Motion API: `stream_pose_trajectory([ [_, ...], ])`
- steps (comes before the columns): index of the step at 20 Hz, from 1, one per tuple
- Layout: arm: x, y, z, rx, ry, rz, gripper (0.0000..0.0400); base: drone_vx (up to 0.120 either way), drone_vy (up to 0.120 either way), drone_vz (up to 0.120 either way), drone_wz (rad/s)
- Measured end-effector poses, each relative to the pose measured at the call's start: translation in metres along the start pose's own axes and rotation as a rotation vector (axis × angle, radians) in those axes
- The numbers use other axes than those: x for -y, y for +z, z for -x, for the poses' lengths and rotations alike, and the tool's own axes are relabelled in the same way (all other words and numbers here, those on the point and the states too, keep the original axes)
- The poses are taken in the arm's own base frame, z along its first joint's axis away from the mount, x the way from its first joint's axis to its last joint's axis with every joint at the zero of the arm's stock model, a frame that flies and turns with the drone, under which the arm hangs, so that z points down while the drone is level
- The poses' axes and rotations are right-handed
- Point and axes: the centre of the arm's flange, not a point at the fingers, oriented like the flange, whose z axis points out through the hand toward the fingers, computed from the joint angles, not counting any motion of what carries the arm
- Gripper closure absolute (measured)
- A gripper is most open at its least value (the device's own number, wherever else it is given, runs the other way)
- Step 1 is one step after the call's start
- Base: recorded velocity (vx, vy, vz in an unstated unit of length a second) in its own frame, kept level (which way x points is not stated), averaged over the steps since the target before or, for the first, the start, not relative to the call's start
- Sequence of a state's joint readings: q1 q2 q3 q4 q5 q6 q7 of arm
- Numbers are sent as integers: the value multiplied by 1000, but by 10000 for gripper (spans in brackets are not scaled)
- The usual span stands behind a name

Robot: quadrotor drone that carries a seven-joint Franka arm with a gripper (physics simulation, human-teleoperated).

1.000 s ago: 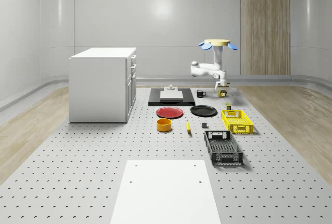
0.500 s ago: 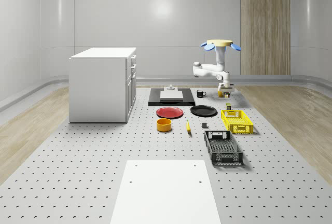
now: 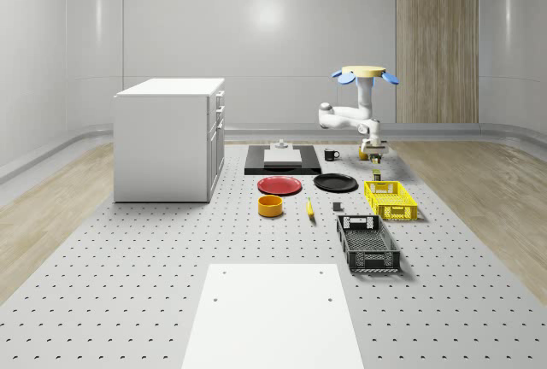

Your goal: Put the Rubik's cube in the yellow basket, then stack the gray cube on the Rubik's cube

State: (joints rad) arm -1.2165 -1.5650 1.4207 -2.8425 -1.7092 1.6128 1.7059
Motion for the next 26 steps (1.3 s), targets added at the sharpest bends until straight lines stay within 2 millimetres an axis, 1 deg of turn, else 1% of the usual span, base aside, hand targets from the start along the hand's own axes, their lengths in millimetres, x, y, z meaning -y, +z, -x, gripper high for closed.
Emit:
stream_pose_trajectory([
  [4, 0, 0, 0, 0, 0, 0, 79, 120, 10, 0, 0],
  [6, 0, 0, 0, 0, 0, 0, 79, 120, 100, 0, 0],
  [26, 0, 0, 0, 0, 0, 0, 79, 120, 0, 0, 0],
])
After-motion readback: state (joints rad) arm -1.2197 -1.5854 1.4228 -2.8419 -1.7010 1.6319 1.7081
